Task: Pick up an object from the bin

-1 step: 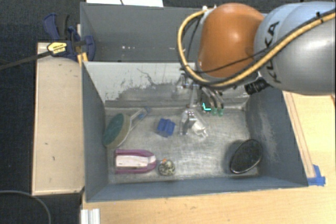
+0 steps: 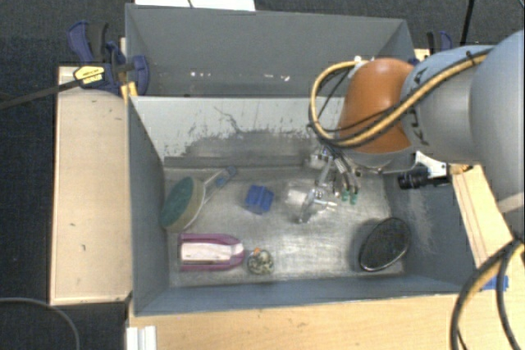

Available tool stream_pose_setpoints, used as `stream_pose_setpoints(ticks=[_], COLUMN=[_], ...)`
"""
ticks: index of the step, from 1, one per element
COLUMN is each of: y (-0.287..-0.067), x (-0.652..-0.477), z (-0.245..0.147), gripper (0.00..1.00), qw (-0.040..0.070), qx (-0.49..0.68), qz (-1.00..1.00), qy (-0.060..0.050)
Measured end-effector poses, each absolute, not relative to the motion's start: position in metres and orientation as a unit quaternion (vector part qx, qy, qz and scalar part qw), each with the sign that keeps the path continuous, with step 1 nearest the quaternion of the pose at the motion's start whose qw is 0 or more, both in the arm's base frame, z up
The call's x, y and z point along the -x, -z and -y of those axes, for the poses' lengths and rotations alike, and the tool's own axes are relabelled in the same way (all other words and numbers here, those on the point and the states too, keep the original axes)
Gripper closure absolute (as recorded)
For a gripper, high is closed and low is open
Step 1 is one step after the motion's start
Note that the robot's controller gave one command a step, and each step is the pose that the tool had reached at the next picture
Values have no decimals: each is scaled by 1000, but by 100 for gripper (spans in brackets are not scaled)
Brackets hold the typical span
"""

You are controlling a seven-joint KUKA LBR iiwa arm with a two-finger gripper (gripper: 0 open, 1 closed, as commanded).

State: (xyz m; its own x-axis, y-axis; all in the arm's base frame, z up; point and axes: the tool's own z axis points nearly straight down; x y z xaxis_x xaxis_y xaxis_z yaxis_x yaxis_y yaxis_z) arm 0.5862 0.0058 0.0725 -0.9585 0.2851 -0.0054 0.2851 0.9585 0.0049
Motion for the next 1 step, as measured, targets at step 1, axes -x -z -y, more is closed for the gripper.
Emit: stream_pose_setpoints(ticks=[1], y=[-102], x=[-571], z=[-24], gripper=[0], qw=[2], qx=[-180], qz=[-984], qy=[-1])
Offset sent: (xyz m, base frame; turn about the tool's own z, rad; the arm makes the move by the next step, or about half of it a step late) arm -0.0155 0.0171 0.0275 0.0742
